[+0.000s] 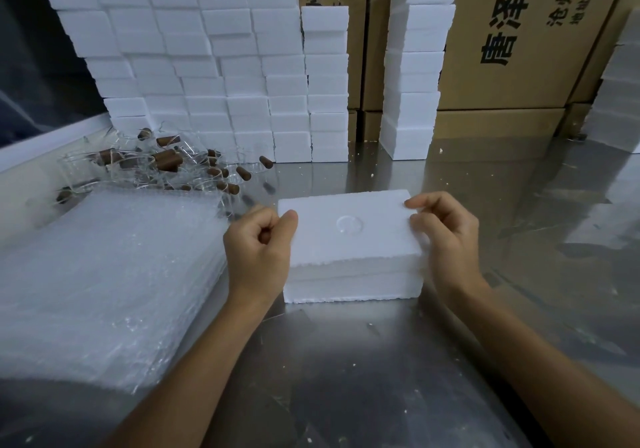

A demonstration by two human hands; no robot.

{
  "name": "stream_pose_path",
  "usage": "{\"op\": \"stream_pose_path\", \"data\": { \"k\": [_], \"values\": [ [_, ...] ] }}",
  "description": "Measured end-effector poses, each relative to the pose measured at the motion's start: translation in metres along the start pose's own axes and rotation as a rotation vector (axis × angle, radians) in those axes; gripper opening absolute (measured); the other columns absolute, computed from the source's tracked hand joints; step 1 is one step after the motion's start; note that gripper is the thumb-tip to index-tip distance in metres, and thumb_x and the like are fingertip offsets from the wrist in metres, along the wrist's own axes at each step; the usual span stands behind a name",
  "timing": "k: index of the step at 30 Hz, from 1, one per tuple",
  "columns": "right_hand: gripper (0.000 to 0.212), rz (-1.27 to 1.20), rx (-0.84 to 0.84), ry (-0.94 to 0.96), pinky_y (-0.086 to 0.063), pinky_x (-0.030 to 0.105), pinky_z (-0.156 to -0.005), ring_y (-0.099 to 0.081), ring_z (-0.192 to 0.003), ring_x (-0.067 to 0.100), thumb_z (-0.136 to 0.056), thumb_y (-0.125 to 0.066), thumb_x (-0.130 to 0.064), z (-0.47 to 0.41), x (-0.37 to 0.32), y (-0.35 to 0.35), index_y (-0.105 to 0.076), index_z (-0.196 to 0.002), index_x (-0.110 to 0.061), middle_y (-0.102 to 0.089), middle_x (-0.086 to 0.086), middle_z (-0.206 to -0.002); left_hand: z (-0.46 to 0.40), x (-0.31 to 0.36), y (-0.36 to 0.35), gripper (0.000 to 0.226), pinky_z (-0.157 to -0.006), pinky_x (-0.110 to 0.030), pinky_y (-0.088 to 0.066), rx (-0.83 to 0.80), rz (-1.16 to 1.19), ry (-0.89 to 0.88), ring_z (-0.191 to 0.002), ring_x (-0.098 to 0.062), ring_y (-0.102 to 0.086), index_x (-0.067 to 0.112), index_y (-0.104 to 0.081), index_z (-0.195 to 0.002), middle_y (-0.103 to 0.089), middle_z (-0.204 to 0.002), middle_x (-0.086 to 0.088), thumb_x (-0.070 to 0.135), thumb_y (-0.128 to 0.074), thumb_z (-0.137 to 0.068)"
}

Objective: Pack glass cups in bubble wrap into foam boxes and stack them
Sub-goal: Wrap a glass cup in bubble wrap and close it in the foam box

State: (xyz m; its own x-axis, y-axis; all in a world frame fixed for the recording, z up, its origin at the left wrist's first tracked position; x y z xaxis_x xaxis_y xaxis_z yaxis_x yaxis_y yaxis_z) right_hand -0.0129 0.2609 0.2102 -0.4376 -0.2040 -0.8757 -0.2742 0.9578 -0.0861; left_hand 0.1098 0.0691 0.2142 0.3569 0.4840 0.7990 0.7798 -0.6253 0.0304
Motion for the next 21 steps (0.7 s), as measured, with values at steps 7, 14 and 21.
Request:
{"op": "stream_pose_path", "data": {
  "k": [7,14,21],
  "values": [
    [0.016,0.106,-0.027,-0.093,-0.040,0.028,-0.060,-0.048,-0.068,0.011,-0.078,-0.057,-0.022,-0.003,0.016,0.004,-0.068,-0.088,-0.021,-0.055,0.007,-0.076,0.004,-0.009,-0.006,0.029,-0.066,-0.016,-0.038,-0.105,-0.104,0.061,-0.073,-0.005,-0.044,0.018,-0.039,-0.070,-0.043,-0.087,0.001,0.028,-0.066,-0.071],
    [0.019,0.211,-0.042,-0.171,-0.044,0.026,-0.067,-0.052,-0.070,0.006,-0.076,-0.060,-0.039,-0.007,0.023,0.006,-0.064,-0.090,-0.027,-0.066,-0.020,-0.089,0.007,-0.013,-0.011,0.043,-0.098,-0.038,-0.042,-0.304,-0.042,0.135,-0.118,-0.025,-0.047,0.036,-0.045,-0.097,-0.051,-0.117,0.005,0.056,-0.065,-0.065],
    [0.048,0.280,-0.295,-0.245,-0.043,0.019,-0.072,-0.060,-0.090,-0.002,-0.071,-0.066,-0.064,-0.007,0.020,0.004,-0.054,-0.108,-0.036,-0.061,-0.018,-0.108,0.002,-0.024,-0.005,0.061,-0.087,-0.020,-0.042,-0.347,-0.003,0.243,-0.115,-0.013,-0.053,0.036,-0.053,-0.113,-0.053,-0.126,0.001,0.062,-0.069,-0.060]
  ]
}}
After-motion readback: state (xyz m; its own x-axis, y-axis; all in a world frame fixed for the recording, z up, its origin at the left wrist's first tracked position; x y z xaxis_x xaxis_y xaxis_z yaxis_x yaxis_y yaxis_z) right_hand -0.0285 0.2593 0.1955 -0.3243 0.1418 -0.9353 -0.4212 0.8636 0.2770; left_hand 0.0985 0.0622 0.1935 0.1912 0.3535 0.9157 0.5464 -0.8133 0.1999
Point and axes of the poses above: each hand's wrist, its own z-axis away from the middle knuckle, its own y-axis out of the back of the hand, x = y × z, the point moved 3 cm from there along -z, towards the middle knuckle
